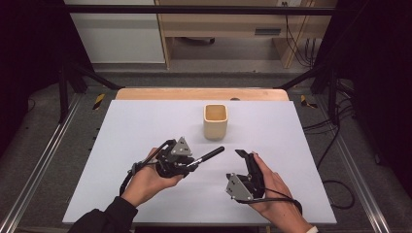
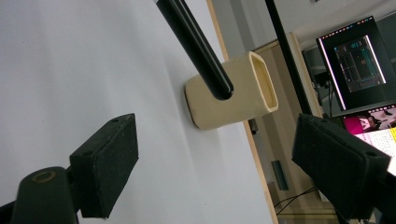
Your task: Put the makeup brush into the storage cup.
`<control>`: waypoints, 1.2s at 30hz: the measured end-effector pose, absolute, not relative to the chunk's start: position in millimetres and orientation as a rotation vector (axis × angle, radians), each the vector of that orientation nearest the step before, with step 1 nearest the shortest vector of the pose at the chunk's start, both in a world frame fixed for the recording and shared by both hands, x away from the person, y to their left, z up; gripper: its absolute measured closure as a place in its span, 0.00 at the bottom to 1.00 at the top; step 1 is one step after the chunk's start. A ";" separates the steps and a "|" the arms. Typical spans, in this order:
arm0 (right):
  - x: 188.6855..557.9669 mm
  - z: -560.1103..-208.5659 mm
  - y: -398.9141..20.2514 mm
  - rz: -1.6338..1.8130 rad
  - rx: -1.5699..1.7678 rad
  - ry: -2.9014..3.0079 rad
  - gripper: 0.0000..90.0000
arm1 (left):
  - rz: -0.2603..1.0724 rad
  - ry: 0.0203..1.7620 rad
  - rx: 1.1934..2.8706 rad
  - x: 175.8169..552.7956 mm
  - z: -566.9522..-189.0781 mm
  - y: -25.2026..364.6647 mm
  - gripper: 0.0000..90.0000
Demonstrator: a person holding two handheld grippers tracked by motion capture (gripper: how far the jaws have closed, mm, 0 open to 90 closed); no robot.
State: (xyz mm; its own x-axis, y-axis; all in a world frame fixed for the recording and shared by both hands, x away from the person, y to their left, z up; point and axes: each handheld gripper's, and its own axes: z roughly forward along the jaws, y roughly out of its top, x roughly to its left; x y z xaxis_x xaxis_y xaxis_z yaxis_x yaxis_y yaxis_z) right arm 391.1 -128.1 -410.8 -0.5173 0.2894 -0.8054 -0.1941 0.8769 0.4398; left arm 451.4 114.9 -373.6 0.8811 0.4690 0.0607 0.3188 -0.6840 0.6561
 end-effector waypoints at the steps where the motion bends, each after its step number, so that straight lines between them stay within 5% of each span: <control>1: 391.2 -410.2 -128.0 0.593 0.066 2.025 0.16 | 0.295 0.562 2.381 451.3 -373.3 114.7 0.79; 36: 398.9 -407.7 -91.1 0.473 -0.188 1.997 0.38 | 0.276 0.523 2.393 443.7 -366.9 104.2 0.79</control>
